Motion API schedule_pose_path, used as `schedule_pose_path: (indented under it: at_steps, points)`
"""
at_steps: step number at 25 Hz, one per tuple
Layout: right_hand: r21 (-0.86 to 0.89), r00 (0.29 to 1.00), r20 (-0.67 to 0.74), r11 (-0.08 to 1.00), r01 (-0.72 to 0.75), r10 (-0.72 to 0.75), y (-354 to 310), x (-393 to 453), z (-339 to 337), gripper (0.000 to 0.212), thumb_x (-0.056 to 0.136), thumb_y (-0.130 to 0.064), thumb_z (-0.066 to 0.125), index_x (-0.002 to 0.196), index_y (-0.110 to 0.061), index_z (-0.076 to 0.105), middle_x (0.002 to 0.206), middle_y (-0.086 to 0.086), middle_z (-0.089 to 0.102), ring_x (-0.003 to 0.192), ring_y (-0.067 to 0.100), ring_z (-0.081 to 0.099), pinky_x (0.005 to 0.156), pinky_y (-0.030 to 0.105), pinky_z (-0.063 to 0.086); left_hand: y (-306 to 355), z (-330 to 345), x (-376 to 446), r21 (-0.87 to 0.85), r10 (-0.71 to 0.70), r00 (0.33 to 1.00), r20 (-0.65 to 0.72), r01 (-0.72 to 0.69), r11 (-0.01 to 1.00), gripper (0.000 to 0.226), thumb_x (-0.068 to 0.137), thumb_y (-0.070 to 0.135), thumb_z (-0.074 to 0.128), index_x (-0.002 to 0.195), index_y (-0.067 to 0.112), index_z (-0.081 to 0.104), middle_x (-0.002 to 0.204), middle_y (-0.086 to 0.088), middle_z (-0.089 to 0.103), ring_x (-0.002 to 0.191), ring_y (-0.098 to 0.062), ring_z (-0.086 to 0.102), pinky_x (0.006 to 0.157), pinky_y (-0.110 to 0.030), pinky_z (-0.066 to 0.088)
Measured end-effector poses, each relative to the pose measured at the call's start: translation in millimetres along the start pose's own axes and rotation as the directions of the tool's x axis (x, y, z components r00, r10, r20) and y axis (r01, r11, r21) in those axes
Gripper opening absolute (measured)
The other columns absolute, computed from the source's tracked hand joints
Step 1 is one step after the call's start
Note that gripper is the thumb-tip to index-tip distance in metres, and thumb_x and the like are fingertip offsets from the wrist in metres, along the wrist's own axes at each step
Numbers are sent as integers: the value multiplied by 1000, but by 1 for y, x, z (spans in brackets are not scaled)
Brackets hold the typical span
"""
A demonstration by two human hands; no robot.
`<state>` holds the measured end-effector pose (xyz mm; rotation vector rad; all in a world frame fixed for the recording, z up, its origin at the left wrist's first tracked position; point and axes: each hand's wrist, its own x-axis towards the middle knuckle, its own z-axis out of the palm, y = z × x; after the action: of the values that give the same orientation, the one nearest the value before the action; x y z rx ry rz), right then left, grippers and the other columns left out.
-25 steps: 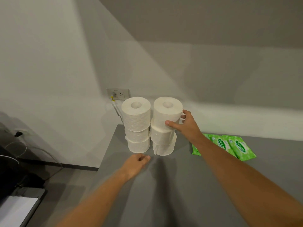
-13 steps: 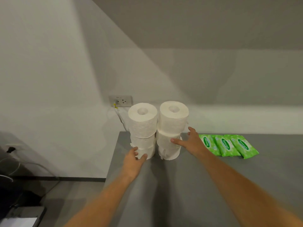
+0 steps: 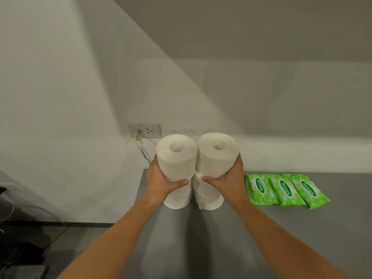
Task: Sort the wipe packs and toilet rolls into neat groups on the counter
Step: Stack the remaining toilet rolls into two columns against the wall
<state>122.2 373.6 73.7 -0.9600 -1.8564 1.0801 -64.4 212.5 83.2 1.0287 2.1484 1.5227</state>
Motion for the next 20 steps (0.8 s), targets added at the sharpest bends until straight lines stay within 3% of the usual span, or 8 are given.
schedule_pose_path:
  at_steps: [3, 6, 9, 14, 17, 20]
  points:
    - [-90, 998, -47, 996, 26, -30, -2, -4, 6, 134, 42, -57, 95, 151, -30, 22, 141, -5, 46, 134, 19, 46, 108, 49, 44, -1, 3, -1, -60, 28, 999, -42, -31, 998, 89, 48, 50, 98, 121, 61, 47, 120, 36, 60, 113, 13, 59, 85, -21, 55]
    - [-125, 997, -62, 991, 43, -51, -2, -10, 10, 133, 46, -59, 92, 153, -28, 20, 141, -3, 43, 132, 19, 44, 108, 46, 44, -3, 6, 0, -115, 36, 997, -67, -44, 992, 87, 53, 45, 99, 125, 51, 50, 125, 21, 64, 117, -3, 63, 91, -38, 60]
    - [-103, 999, -37, 994, 20, -24, 1, -18, 12, 132, 47, -56, 93, 153, -28, 19, 142, -4, 40, 134, 17, 40, 109, 38, 40, -2, 8, -1, -120, 42, 995, -88, -52, 991, 87, 53, 46, 99, 125, 48, 51, 125, 19, 64, 118, -6, 63, 94, -43, 60]
    - [-107, 999, -37, 994, 19, -23, 4, -18, 10, 133, 49, -59, 91, 155, -32, 14, 139, -7, 40, 131, 12, 40, 104, 28, 37, 0, 10, 3, -138, 7, 991, -133, -25, 990, 97, 52, 48, 98, 134, 32, 50, 132, 6, 61, 125, -20, 60, 98, -50, 56]
    - [-89, 1000, -7, 996, 15, -15, 7, -19, 11, 137, 43, -61, 93, 153, -34, 16, 142, -9, 37, 134, 11, 38, 106, 31, 38, -4, 10, -1, -139, -9, 991, -134, -10, 990, 101, 51, 46, 99, 135, 34, 44, 133, 13, 59, 126, -14, 58, 102, -49, 55]
    - [-5, 999, 35, 1000, 20, -20, 10, -17, 14, 130, 40, -50, 98, 147, -38, 25, 143, -15, 42, 135, 8, 44, 109, 38, 43, -6, 10, -5, -117, -14, 997, -76, 5, 993, 117, 47, 44, 101, 143, 39, 33, 140, 17, 51, 131, -12, 52, 108, -46, 50]
